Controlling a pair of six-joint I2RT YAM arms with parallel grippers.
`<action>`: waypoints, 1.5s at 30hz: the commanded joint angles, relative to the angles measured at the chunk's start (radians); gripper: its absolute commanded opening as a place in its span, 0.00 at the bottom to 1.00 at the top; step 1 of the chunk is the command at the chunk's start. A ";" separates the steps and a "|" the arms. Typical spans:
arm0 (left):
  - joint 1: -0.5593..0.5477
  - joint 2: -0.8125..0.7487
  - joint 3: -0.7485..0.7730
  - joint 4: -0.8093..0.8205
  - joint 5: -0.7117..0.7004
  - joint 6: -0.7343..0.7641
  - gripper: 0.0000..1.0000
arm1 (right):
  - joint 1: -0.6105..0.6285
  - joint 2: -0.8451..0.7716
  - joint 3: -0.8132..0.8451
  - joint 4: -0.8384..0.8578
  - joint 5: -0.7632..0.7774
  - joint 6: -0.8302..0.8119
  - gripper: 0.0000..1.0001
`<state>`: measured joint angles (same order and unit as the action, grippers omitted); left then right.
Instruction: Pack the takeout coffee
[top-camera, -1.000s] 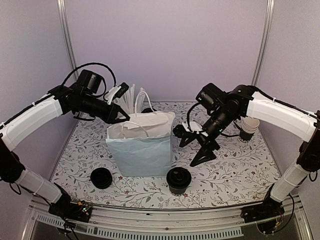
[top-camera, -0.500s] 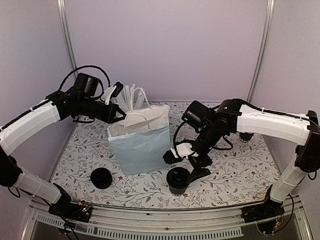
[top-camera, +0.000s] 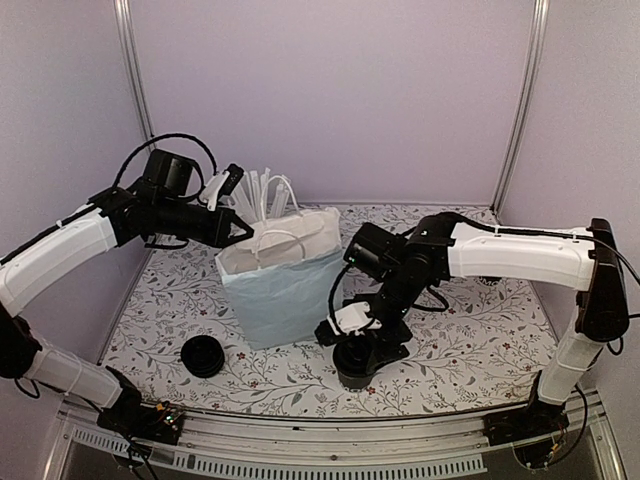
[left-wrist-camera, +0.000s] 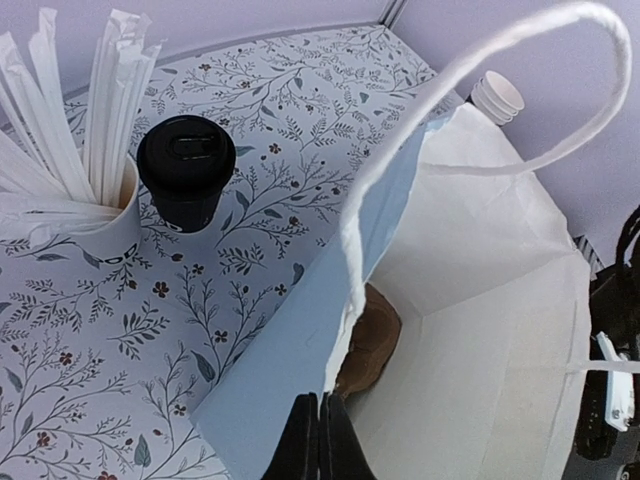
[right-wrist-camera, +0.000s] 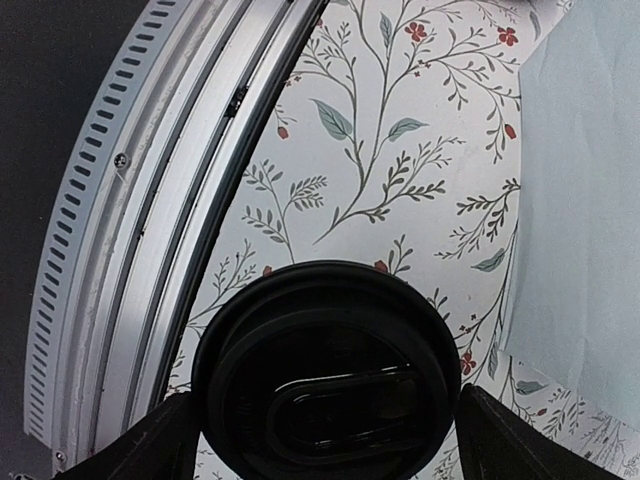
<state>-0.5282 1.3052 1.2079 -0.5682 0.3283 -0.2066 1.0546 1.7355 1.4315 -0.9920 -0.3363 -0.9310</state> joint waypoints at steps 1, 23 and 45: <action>0.011 -0.021 -0.018 0.037 0.021 -0.007 0.00 | 0.014 0.025 0.001 0.013 0.022 0.022 0.88; 0.007 -0.049 -0.043 0.080 0.079 -0.029 0.00 | 0.044 -0.081 0.158 -0.122 0.015 0.020 0.53; -0.128 -0.136 -0.120 0.189 0.007 -0.076 0.00 | -0.054 -0.057 0.814 -0.142 -0.007 0.111 0.47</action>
<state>-0.6056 1.2018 1.0981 -0.4297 0.3721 -0.2455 1.0027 1.6535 2.3077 -1.1751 -0.4088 -0.8665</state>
